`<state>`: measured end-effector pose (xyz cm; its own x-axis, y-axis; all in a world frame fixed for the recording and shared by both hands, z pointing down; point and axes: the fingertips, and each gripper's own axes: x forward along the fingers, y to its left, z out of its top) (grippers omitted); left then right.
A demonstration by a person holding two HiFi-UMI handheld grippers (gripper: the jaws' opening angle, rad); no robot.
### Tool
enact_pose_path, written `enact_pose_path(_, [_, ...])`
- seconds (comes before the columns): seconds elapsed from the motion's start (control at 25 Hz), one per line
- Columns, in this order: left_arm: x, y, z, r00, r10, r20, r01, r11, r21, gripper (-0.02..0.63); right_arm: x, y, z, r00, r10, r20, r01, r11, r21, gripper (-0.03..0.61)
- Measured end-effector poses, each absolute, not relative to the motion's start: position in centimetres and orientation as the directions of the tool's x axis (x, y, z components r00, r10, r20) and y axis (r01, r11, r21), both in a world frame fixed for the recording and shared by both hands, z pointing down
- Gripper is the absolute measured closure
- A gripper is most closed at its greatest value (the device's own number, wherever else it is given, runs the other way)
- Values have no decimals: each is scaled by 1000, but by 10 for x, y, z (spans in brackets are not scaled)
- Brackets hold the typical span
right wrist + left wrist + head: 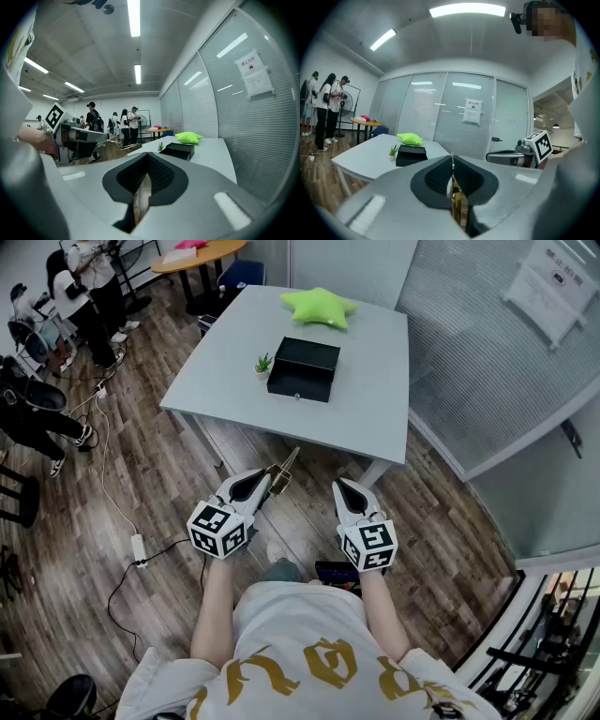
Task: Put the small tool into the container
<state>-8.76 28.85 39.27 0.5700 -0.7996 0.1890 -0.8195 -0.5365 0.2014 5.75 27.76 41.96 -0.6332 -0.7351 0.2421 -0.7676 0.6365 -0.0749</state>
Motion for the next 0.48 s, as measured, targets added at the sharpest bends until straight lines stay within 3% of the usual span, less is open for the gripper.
enact_pose_path(0.48, [-56, 306, 407, 611, -769, 188, -787, -566, 245, 591, 78, 294, 423, -638, -729, 248, -764, 640, -85, 555])
